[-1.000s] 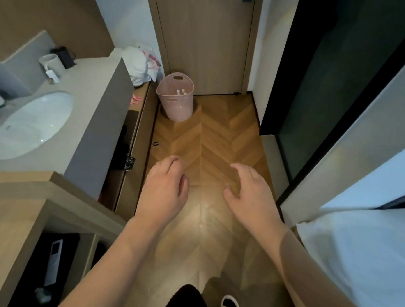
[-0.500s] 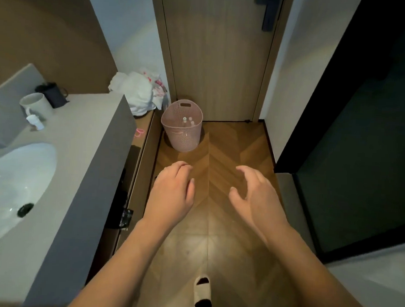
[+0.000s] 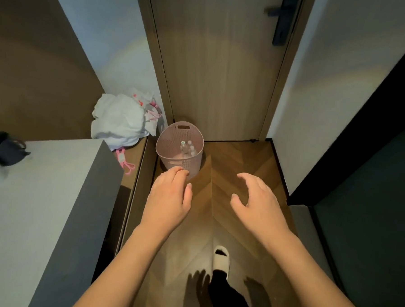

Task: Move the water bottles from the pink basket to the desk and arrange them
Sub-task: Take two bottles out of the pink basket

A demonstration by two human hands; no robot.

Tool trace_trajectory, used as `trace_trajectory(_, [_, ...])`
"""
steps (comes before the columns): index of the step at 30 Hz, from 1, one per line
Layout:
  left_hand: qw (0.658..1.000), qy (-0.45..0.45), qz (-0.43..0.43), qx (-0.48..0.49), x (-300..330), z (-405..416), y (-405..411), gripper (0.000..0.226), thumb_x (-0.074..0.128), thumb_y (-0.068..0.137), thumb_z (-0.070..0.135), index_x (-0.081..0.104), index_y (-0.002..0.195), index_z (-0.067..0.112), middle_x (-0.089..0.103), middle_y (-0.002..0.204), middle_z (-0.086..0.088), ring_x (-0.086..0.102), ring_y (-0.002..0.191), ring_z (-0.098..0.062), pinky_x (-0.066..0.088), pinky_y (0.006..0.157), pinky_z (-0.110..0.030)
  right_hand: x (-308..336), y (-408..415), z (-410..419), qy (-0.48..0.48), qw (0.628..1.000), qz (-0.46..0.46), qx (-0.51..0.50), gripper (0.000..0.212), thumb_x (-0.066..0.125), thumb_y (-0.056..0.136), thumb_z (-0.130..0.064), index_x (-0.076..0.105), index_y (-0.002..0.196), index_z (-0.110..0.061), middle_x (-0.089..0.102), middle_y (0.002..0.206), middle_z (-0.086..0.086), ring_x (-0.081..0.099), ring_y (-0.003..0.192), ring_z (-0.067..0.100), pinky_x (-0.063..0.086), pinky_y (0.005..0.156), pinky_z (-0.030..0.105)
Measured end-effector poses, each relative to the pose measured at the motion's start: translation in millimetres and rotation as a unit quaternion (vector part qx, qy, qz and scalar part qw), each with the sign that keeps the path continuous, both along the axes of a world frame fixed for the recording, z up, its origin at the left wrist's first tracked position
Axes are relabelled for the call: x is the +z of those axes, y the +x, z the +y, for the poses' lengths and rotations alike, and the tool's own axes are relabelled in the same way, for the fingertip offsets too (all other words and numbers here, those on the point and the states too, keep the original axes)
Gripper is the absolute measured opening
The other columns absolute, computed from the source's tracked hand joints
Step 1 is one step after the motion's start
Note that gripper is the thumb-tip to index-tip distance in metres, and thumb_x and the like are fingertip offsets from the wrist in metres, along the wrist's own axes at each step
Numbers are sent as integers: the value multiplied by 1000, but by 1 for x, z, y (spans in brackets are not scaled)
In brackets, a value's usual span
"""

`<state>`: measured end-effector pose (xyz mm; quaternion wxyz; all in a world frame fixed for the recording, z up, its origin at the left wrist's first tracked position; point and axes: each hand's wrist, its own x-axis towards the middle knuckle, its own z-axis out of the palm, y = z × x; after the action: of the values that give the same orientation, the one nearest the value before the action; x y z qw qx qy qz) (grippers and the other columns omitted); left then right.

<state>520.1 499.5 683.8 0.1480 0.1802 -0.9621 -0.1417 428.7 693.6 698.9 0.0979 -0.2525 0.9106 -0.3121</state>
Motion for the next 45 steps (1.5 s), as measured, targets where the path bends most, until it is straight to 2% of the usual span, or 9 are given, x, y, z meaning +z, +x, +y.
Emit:
trace_trajectory(7, [1000,-11,-15,20,15,-109,-140,34,53,96,23,58,127,12,59,129,-4,54,119,-18,40,104,-33,10,-162,-105,-8,1000,-18,10,51,55,96,-36,40,144,-31,43,148,-9,44,133,13,41,111,40])
trace_trajectory(11, [998,-3,-14,64,21,-159,-199,32,51,97,25,57,127,16,58,128,0,53,118,-15,31,101,-26,18,-228,-163,0,1000,-21,20,50,56,95,-38,41,143,-31,44,148,-9,44,133,12,41,111,38])
trace_trajectory(16, [998,26,-27,52,3,-219,-266,34,49,97,27,55,129,16,57,128,-2,54,116,-17,45,101,-33,14,-297,-232,10,998,-26,52,53,57,95,-39,40,144,-31,44,148,-9,48,129,11,41,110,34])
trace_trajectory(22, [997,42,-31,48,-6,-335,-394,34,47,99,30,53,131,19,55,130,-1,53,116,-16,47,101,-33,2,-413,-348,14,999,6,38,49,58,93,-31,52,140,-17,57,138,4,57,122,20,42,100,26])
trace_trajectory(27, [995,77,-55,38,-8,-408,-469,39,57,95,29,53,133,20,55,134,-1,54,121,-19,48,102,-35,13,-485,-410,32,997,-28,62,55,55,97,-36,39,147,-19,44,149,1,43,134,19,35,110,34])
trace_trajectory(30, [990,122,-28,60,-10,-431,-501,39,57,93,40,54,130,28,60,126,5,58,113,-13,52,96,-33,10,-523,-437,17,997,-33,68,54,56,97,-35,40,146,-20,48,145,0,47,129,16,37,106,29])
trace_trajectory(35, [991,76,-76,81,-14,-455,-554,28,53,96,28,56,122,21,60,117,0,58,105,-18,50,87,-30,-17,-593,-477,41,991,-44,120,52,57,95,-33,43,144,-20,52,140,1,50,125,18,39,102,29])
trace_trajectory(41, [971,115,-111,179,-34,-474,-567,32,51,97,34,55,126,21,60,124,-1,58,109,-18,49,91,-31,-50,-650,-524,76,971,-58,217,55,62,93,-32,46,143,-20,52,142,0,49,128,17,35,105,26])
trace_trajectory(45, [957,152,-139,205,-63,-491,-578,31,52,96,33,56,124,20,59,123,-2,58,108,-19,49,90,-32,-89,-663,-559,90,958,-83,259,54,63,91,-32,48,142,-22,54,136,-2,55,121,13,45,99,25])
